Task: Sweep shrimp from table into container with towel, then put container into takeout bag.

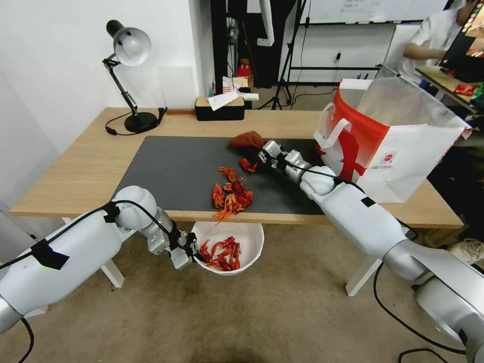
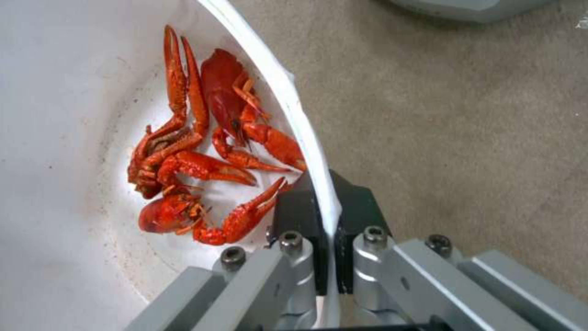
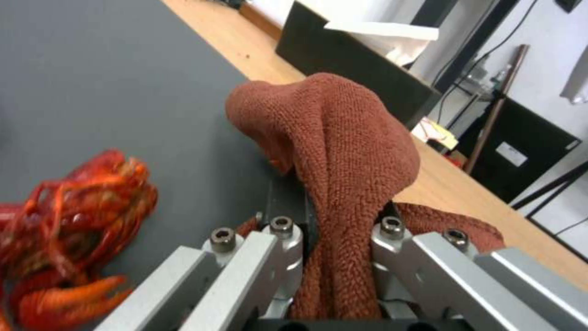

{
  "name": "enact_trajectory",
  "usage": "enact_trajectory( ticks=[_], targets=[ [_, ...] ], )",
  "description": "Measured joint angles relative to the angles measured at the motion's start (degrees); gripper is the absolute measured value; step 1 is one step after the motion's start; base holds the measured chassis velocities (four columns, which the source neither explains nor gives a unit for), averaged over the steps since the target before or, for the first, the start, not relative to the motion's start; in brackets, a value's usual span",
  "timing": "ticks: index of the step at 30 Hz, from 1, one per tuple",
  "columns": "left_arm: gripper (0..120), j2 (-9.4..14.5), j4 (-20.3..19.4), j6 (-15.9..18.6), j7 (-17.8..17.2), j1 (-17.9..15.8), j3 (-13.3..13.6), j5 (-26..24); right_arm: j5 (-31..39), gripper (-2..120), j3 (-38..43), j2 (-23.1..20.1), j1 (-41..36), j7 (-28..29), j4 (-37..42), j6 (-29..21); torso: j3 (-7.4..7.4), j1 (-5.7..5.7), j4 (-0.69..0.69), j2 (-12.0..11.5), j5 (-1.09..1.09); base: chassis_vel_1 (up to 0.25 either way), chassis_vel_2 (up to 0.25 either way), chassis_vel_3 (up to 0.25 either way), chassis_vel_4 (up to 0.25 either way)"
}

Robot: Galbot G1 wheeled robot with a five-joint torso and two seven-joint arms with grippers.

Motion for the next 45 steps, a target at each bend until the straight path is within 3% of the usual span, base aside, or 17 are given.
enact_trajectory(
  ticks=[5,21,45],
  targets=[
    [0,-0.1,0.6,-0.3,0.0,-0.1,0.0,0.0,0.4,6,0.0,0.3,0.0,-1.5,-0.5,0.0,0.0,0.0,0.01,0.0,0.0,0.0,0.0,0.0,0.0],
    [0,-0.3,1.1,-1.1,0.1,-1.0,0.4,0.8,6.8,6,-1.5,-0.7,-1.3,-15.2,0.2,2.5,-0.01,-0.01,0.01,0.0,0.01,0.0,0.0,0.0,0.0],
    [0,1.1,0.9,-1.0,0.2,-1.7,0.2,0.4,10.3,6,-4.3,-6.0,-4.8,-19.8,11.0,2.3,0.0,-0.01,0.01,0.0,0.01,0.0,0.0,0.0,0.0]
  ],
)
